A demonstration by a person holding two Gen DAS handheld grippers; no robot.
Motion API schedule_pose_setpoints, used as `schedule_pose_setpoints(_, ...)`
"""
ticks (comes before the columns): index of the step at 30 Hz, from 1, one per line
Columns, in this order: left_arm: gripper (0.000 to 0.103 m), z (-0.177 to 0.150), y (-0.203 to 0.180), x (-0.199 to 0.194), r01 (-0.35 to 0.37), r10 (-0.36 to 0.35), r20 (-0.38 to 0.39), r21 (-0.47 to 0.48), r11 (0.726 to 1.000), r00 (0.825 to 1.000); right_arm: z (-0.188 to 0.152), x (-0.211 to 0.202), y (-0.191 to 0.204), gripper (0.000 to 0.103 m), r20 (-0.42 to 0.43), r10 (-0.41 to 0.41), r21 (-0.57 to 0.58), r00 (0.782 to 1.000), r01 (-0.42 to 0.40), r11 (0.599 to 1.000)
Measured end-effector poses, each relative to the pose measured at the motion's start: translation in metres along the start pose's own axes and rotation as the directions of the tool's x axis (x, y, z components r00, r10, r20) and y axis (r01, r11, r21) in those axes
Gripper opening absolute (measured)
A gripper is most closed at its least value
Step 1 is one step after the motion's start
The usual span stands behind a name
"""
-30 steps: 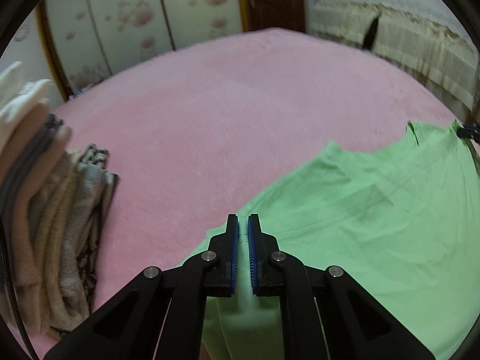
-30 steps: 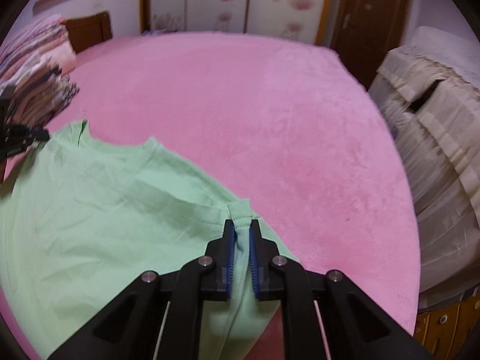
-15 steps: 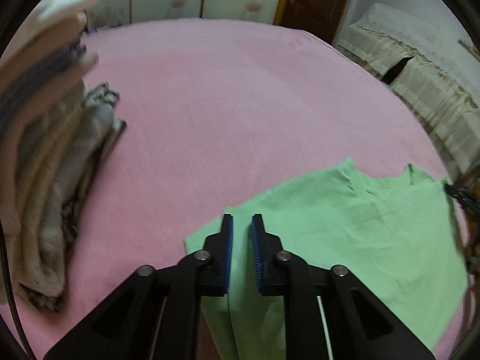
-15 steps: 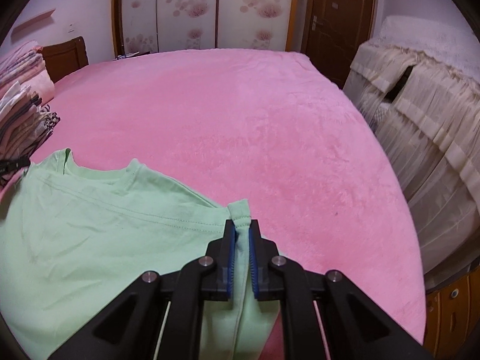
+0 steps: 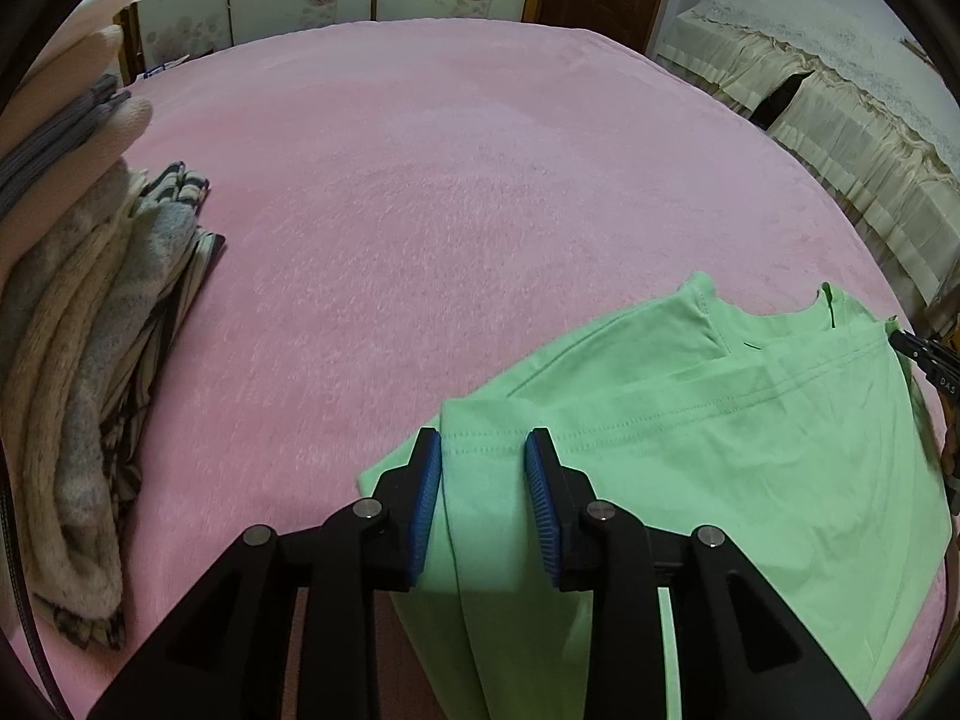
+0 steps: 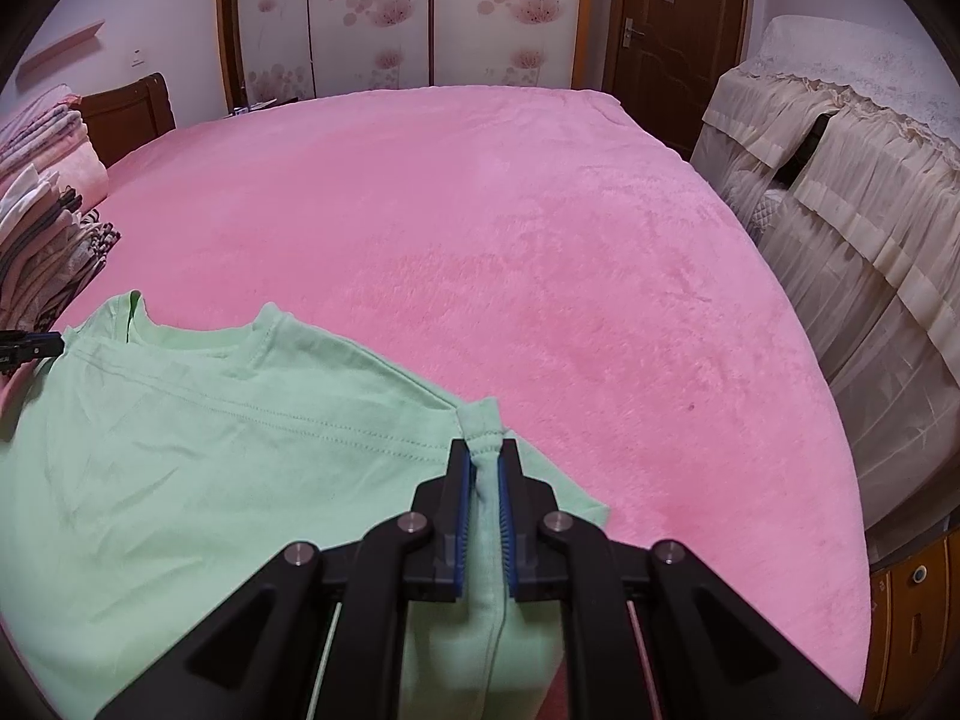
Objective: Fold small clothes
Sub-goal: 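Fold the grasped edge over toward the collar with both tools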
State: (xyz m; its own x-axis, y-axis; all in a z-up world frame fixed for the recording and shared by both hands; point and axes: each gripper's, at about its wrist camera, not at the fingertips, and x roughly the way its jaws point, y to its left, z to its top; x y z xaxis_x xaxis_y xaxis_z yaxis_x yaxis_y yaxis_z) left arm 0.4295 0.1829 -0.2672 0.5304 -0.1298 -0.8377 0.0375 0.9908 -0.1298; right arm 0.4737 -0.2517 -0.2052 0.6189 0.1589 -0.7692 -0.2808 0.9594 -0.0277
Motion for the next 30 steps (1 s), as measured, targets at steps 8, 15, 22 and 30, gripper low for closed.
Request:
schedule_pose_setpoints(8,0.009,0.001,0.013,0.005,0.019,-0.018,0.027,-0.06,0.998,0.999,-0.001,0.004,0.001,0.008,-0.009,0.001,-0.001,1.0,-0.001,1.0)
schedule_pose_setpoints(15,0.002,-0.003,-0.008,-0.029,-0.1,0.095,0.183,0.015,0.995,0.978,0.002,-0.014,-0.003,0.008,0.052,0.011,0.036,0.999,-0.013,0.999)
schedule_pose_setpoints(22,0.002,0.005,-0.005,-0.046,-0.149,0.151,0.244,-0.027,0.988,0.958,0.014,-0.025,-0.001,0.008,0.104,-0.01,0.036,0.995,0.006,0.999)
schedule_pose_setpoints(30,0.003,0.002,-0.011,0.003,-0.243,0.241,0.141,-0.005,0.97,0.96,0.008,0.019,0.0,0.008,-0.014,-0.092,0.035,0.996,0.092,0.995)
